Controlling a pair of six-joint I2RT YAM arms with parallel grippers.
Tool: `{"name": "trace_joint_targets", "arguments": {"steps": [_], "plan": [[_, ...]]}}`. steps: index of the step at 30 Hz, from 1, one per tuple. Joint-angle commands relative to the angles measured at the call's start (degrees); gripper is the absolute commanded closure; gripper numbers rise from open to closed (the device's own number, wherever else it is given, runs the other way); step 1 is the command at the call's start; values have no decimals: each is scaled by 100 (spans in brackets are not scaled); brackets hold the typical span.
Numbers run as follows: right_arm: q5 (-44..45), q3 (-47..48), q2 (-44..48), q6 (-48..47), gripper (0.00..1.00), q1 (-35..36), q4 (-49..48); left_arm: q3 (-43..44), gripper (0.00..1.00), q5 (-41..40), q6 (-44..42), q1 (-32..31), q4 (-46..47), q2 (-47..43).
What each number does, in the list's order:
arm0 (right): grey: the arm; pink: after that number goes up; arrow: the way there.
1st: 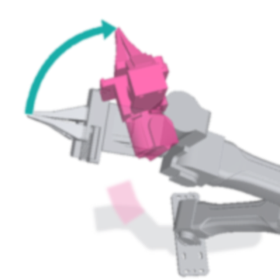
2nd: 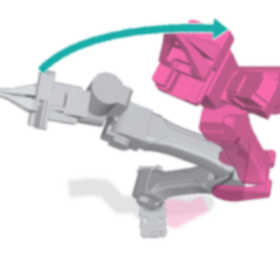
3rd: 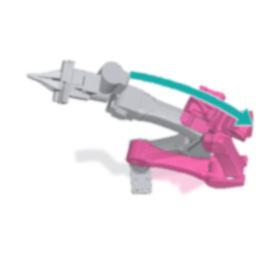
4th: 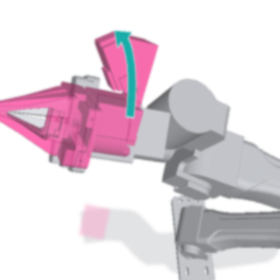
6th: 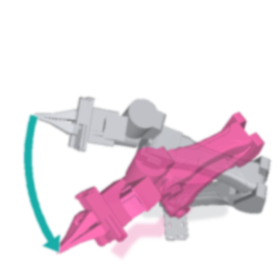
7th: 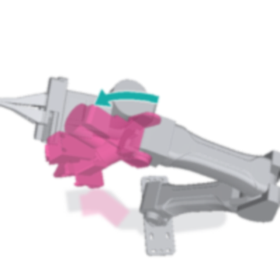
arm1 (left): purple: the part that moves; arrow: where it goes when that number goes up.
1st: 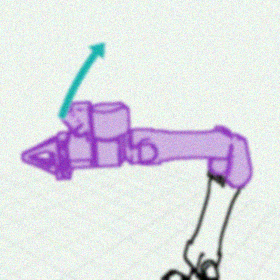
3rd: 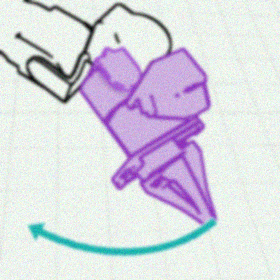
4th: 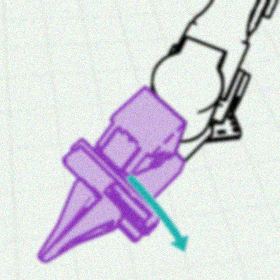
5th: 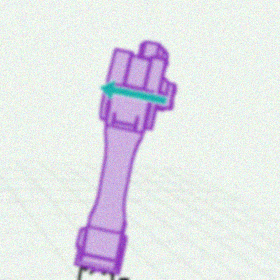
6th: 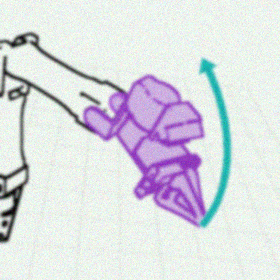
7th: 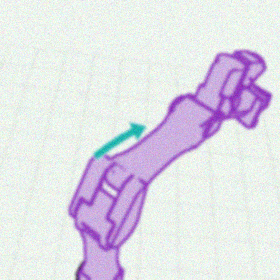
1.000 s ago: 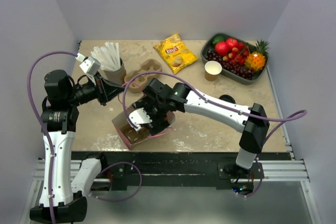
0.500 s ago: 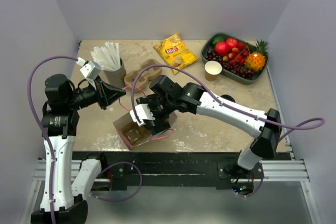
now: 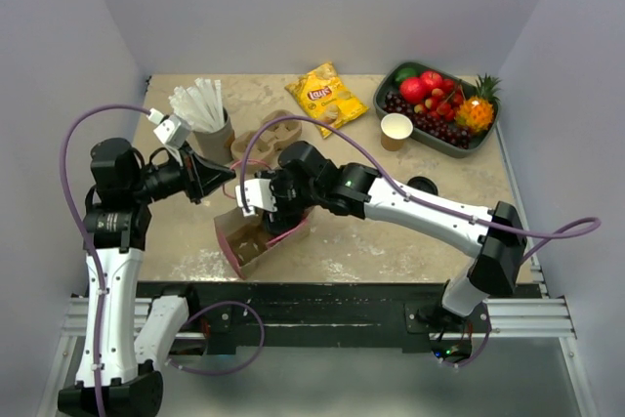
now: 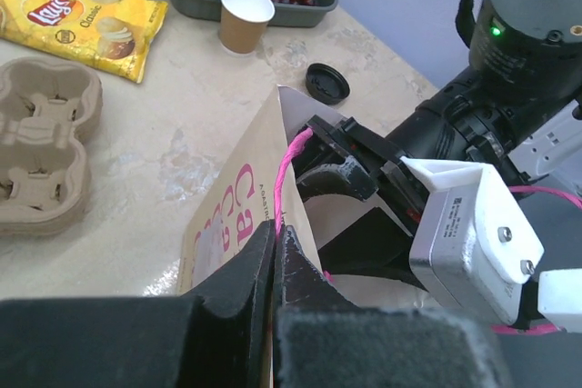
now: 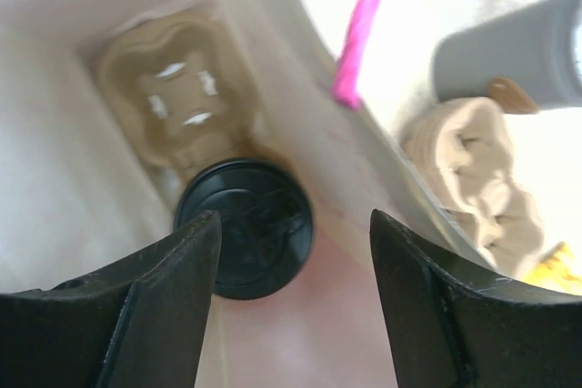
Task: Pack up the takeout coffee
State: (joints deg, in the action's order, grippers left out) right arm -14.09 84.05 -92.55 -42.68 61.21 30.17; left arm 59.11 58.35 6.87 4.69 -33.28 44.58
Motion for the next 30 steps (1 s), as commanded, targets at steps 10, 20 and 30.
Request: {"name": "trace_joint_targets", "arguments": {"steps": [10,20,30], "plan": [[670,164,-456,-320,30,-13,-644,-66,100,-254,648,-38,1148,411],[161,559,412,74,27,-320,-697,82,100,-19,280,-38,1095,464],[933,806,1011,856,25,-320,-433,-162,100,863,148,-354,920,183]]}}
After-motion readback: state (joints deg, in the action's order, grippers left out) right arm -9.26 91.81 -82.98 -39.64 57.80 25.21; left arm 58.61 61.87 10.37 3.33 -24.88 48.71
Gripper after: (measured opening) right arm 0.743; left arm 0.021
